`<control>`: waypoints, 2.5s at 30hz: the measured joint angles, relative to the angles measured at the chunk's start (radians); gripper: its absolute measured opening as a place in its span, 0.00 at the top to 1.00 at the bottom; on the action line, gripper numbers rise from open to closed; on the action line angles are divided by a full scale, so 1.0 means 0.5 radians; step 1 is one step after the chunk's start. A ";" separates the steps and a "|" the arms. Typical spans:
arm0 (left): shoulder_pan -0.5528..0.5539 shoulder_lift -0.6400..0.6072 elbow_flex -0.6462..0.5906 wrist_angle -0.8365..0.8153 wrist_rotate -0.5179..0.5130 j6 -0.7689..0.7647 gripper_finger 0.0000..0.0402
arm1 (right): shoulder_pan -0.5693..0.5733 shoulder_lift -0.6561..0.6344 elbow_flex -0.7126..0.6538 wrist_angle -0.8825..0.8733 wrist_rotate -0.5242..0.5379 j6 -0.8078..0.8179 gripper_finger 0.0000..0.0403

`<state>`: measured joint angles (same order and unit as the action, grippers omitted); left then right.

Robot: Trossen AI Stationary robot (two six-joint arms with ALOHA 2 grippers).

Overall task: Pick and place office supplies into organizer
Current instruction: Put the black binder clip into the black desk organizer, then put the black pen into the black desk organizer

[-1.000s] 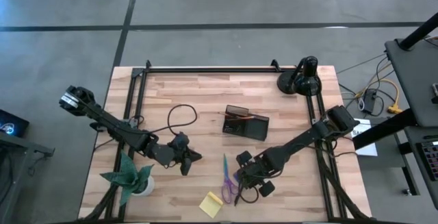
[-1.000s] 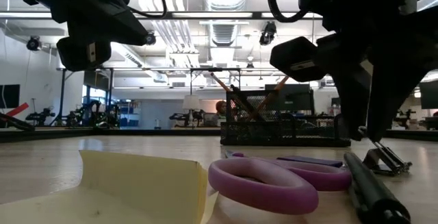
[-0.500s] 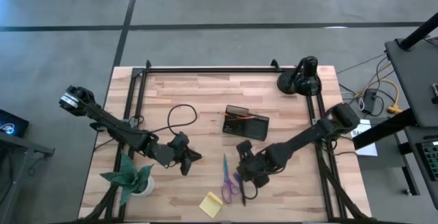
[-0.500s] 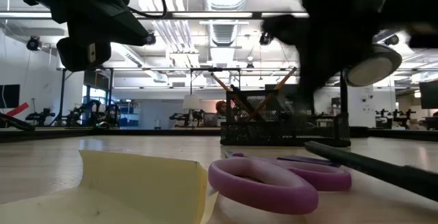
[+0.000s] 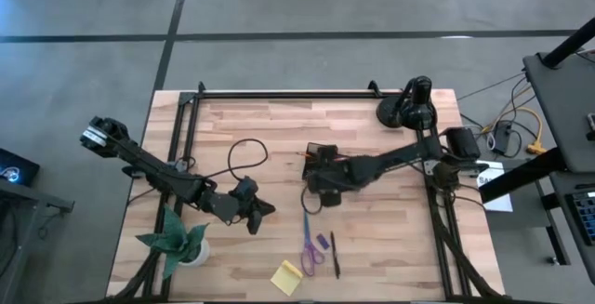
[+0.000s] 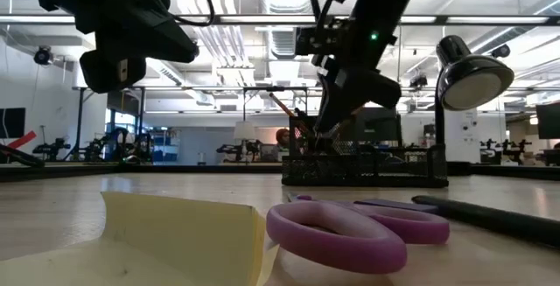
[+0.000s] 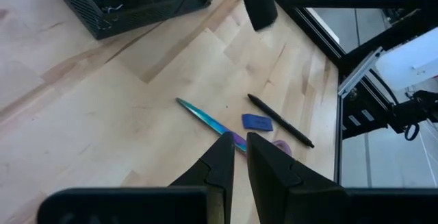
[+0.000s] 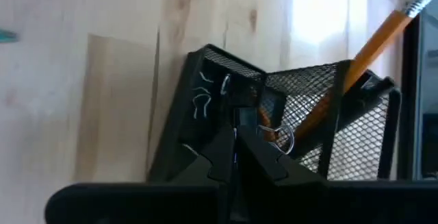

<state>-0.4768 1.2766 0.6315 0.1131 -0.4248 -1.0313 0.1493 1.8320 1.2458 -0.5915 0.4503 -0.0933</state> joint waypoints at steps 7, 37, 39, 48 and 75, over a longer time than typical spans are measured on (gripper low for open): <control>0.000 0.000 0.000 0.002 0.001 -0.002 0.94 | -0.023 0.004 -0.025 -0.060 -0.125 -0.015 0.98; 0.000 0.000 0.001 0.005 0.002 0.000 0.94 | 0.662 -0.151 -0.079 -0.327 -0.792 -0.827 0.56; 0.000 0.000 0.001 0.005 0.003 0.000 0.94 | 0.710 -0.120 -0.082 -0.169 -0.874 -0.856 0.56; 0.000 0.001 0.001 0.008 0.003 0.003 0.94 | 0.880 0.101 -0.043 0.105 -1.007 -0.859 0.56; -0.002 0.001 0.006 0.016 0.003 -0.002 0.94 | 0.719 0.469 0.243 0.063 -1.294 -0.888 0.70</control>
<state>-0.4778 1.2770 0.6346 0.1212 -0.4232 -1.0321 0.5088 2.0665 1.3672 -0.5600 -0.1966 -0.5372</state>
